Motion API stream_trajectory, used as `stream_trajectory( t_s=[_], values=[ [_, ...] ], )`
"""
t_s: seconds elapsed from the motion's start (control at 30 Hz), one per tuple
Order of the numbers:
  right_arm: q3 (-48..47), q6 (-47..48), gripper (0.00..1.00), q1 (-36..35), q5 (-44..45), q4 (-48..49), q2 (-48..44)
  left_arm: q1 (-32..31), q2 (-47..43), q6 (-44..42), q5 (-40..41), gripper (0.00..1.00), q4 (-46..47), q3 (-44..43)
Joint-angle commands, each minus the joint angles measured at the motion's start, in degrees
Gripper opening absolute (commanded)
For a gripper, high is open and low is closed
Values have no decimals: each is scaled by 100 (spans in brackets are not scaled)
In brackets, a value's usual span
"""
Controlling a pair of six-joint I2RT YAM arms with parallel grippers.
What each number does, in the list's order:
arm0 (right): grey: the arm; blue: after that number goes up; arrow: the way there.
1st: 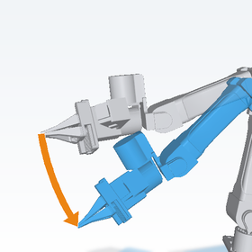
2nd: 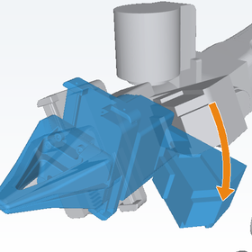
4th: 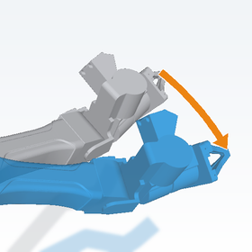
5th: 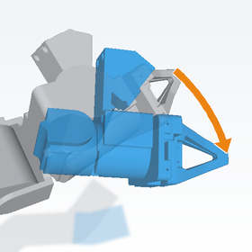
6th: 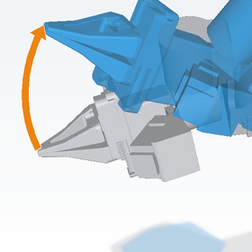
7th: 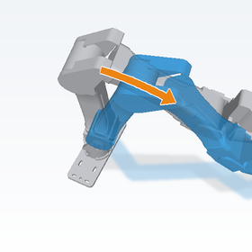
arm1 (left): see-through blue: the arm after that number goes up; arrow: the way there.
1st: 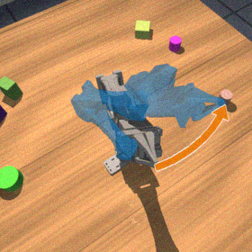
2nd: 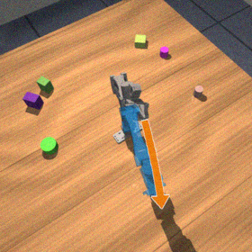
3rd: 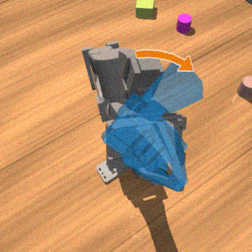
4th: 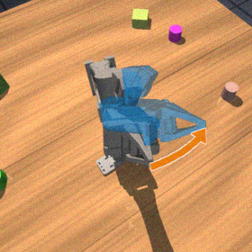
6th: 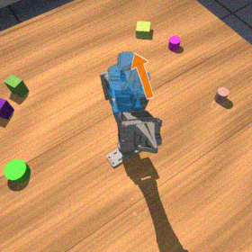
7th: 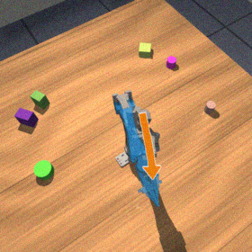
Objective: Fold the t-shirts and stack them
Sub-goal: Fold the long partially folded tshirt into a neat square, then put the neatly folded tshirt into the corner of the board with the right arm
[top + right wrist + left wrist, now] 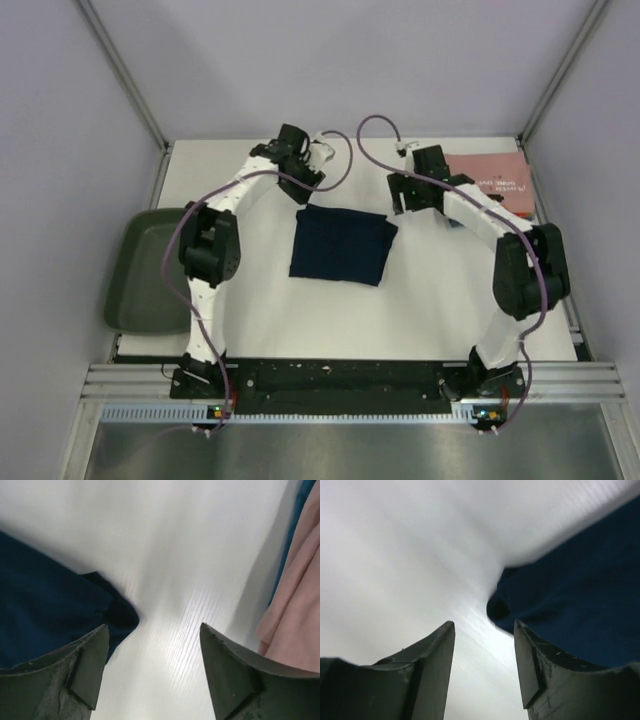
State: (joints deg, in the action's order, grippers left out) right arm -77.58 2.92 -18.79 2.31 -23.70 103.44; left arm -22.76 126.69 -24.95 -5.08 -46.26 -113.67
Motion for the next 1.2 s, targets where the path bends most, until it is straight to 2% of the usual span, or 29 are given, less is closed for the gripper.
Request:
stream_trajectory(
  t_s=[0.0, 0.07, 0.13, 0.3, 0.43, 0.5, 0.57, 0.6, 0.63, 0.7, 0.8, 0.93, 0.97, 1.0, 1.03, 1.07, 1.1, 1.17],
  values=[
    [969, -1696, 86, 7, -886, 523, -1403, 649, -1715, 1200, -931, 57, 1168, 1553],
    [1507, -2179, 87, 7, -1327, 814, -1589, 738, -2305, 1588, -1213, 63, 1854, 2704],
    [1841, -2514, 88, -2, -1731, 1068, -1546, 738, -2683, 1844, -1564, 66, 2321, 3470],
    [2212, -3174, 88, -2, -2285, 1692, -1038, 730, -2633, 2660, -2163, 71, 2446, 4220],
    [2405, -3630, 87, 7, -2673, 2176, -527, 738, -2317, 2934, -2312, 65, 2543, 4414],
    [2598, -3920, 83, 24, -2927, 2701, -352, 738, -2080, 3118, -2401, 53, 2578, 4432],
    [2669, -4193, 74, 33, -3235, 3141, -106, 730, -1816, 3259, -2585, 42, 2613, 4397],
    [2687, -4316, 66, 33, -3410, 3335, -9, 730, -1693, 3347, -2742, 31, 2622, 4362],
    [2696, -4387, 57, 42, -3508, 3546, 88, 730, -1570, 3391, -2874, 21, 2613, 4318],
    [2652, -4475, 31, 42, -3614, 3785, 220, 721, -1420, 3444, -2990, 2, 2622, 4265],
    [2398, -4414, 2, 112, -3685, 3681, 405, 730, -1402, 3383, -2955, 0, 2631, 4274],
    [1977, -3967, 0, 156, -3588, 3085, 327, 747, -1586, 3243, -2850, 0, 2631, 4274],
    [1871, -3818, 0, 156, -3562, 2908, 300, 747, -1630, 3181, -2797, 7, 2579, 4265],
    [1739, -3616, 0, 156, -3553, 2715, 256, 765, -1674, 3111, -2736, 20, 2491, 4196],
    [1590, -3423, 0, 173, -3535, 2539, 230, 773, -1709, 3023, -2622, 38, 2386, 4143],
    [1449, -3194, 0, 165, -3500, 2224, 212, 817, -1796, 2918, -2525, 49, 2324, 4055],
    [1256, -2922, 0, 165, -3439, 1899, 221, 878, -1867, 2865, -2420, 57, 2271, 4011],
    [809, -2317, 0, 174, -3325, 1171, 255, 1071, -2069, 2759, -2244, 65, 2227, 3905]
  ],
)
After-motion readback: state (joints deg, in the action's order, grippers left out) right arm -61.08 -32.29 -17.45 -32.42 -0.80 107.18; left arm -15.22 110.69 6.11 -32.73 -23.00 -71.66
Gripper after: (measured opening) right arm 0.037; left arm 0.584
